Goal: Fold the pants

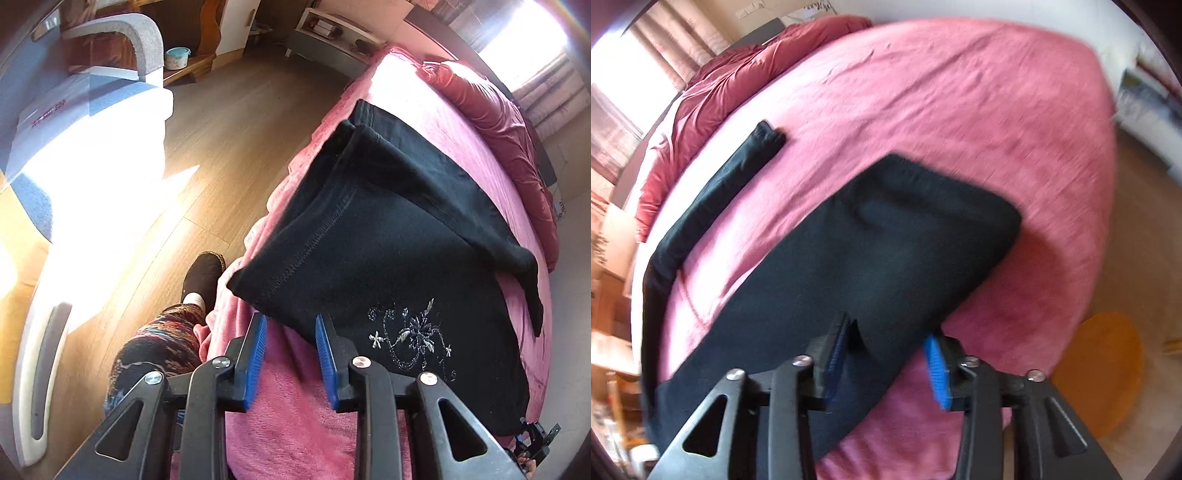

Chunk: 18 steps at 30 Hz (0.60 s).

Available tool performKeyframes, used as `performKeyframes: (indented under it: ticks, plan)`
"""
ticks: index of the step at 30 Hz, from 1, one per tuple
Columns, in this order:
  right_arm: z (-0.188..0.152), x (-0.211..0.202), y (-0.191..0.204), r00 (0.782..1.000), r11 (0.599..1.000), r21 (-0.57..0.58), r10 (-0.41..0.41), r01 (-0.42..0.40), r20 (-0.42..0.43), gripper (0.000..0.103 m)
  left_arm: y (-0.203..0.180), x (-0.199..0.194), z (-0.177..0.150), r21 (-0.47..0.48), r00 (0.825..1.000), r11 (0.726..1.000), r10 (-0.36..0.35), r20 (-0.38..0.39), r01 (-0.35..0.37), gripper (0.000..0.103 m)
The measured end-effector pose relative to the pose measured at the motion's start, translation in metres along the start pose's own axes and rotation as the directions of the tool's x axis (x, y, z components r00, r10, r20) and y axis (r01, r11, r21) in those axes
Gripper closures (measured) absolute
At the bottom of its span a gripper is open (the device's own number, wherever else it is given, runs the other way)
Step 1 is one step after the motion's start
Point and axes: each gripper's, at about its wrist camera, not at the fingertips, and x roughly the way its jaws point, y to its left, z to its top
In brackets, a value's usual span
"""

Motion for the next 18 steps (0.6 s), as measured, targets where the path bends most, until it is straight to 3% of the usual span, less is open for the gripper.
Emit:
performKeyframes:
  ticks: [4,7,10,13,18]
  plan:
    - [0.000,-0.028,0.010,0.996,0.998,-0.053,-0.033,0.037,0.085,0.061,0.012,-0.024,0.019,-0.026,0.996,1.000,-0.002,0.085,0.004,0.075]
    - [-0.005,-0.041,0.031,0.995,0.994,-0.108,0.021,-0.010,0.101,0.055,0.011,-0.024,0.044,-0.067,0.991,0.994,-0.073,0.111,0.081,0.075]
    - [-0.014,-0.040,0.066,0.994,0.978,-0.192,0.090,-0.077,0.064,0.053,-0.011,-0.014,0.071,-0.045,0.983,0.990,-0.128,0.134,0.135,0.075]
    - [-0.030,-0.030,0.113,0.987,0.944,-0.293,0.158,-0.153,-0.006,0.048,-0.038,0.001,0.100,-0.014,0.977,0.987,-0.157,0.142,0.161,0.069]
    - [-0.066,-0.004,0.178,0.970,0.871,-0.427,0.204,-0.242,-0.133,0.046,-0.074,0.034,0.147,0.006,0.982,0.988,-0.155,0.105,0.156,0.056]
